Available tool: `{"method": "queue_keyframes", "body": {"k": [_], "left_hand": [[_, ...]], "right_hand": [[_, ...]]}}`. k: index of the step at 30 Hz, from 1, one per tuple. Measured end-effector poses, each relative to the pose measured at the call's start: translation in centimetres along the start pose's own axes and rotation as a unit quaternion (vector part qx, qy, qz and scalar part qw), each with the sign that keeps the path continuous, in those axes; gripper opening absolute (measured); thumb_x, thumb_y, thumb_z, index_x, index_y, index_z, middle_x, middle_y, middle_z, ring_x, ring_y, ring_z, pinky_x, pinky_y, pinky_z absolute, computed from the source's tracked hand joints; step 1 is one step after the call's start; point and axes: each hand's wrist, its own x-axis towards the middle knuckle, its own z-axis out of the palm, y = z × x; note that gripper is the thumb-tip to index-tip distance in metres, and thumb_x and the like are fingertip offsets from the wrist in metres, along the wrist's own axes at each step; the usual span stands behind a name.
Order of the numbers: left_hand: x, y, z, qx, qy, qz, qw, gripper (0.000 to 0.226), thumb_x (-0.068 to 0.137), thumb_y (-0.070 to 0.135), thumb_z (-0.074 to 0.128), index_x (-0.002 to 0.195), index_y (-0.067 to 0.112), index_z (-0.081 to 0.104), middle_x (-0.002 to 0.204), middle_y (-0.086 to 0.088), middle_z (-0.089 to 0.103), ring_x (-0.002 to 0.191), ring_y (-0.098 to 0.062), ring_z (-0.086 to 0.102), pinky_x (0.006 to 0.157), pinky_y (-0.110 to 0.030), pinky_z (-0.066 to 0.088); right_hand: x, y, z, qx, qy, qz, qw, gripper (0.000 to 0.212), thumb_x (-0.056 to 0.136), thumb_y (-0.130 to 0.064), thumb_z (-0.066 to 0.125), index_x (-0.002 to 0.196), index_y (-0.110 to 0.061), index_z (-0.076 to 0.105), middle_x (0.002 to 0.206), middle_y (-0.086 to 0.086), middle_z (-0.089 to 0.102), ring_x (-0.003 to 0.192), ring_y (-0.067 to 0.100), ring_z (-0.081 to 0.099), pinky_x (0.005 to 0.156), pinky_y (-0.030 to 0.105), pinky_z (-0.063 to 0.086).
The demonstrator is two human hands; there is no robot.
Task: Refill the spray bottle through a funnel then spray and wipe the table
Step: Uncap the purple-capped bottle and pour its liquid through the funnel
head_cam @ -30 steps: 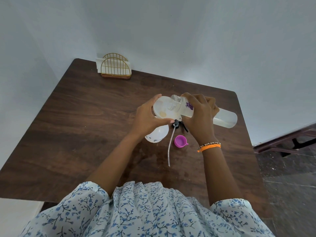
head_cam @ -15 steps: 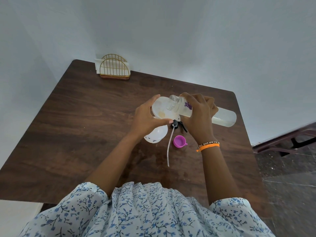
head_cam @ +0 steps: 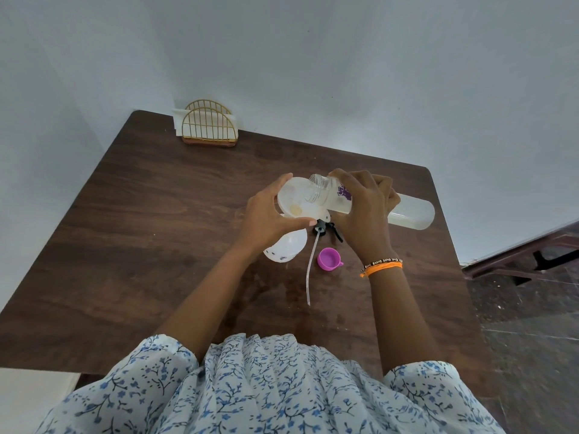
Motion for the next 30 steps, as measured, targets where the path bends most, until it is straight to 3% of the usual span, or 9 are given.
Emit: {"method": "queue_keyframes", "body": {"k": [10,18,26,30], "left_hand": [[-0.03,0.13,-0.13,0.002,-0.002,0.000,1.000,0.088,0.062,0.036,0.084,0.138,0.023,0.041,0.141,0.002,0.047,0.113,0.000,0.037,0.090,-0.018,0.034],[-0.08,0.17,-0.08,0.003,-0.003,-0.006,1.000,0.088,0.063,0.036,0.083,0.138,0.024,0.040,0.143,0.001,0.045,0.125,-0.013,0.043,0.091,-0.020,0.034],[-0.11,0.35,-0.23,0.007,-0.005,-0.005,1.000,0.087,0.063,0.036,0.083,0.138,0.024,0.041,0.142,0.002,0.046,0.115,-0.002,0.037,0.089,-0.017,0.032],[-0.08,0.35,-0.22,0.004,-0.004,-0.007,1.000,0.087,0.063,0.036,0.083,0.138,0.024,0.041,0.142,0.002,0.046,0.122,-0.009,0.042,0.090,-0.018,0.033]], "right_hand": [[0.04,-0.04,-0.07,0.002,0.002,-0.001,1.000,0.058,0.061,-0.005,0.078,0.112,-0.027,0.061,0.113,0.001,0.062,0.108,0.030,0.044,0.086,0.045,0.029],[0.04,0.09,-0.14,0.003,-0.001,0.000,1.000,0.060,0.060,-0.008,0.081,0.113,-0.027,0.061,0.115,0.003,0.062,0.109,0.031,0.044,0.087,0.044,0.029],[0.09,0.12,-0.16,0.002,-0.006,0.008,1.000,0.060,0.062,-0.004,0.079,0.115,-0.026,0.061,0.118,0.004,0.060,0.112,0.031,0.043,0.090,0.044,0.028],[0.11,0.17,-0.19,-0.004,-0.006,0.008,1.000,0.062,0.061,-0.003,0.079,0.115,-0.027,0.061,0.117,0.003,0.060,0.111,0.031,0.043,0.090,0.045,0.028]]}}
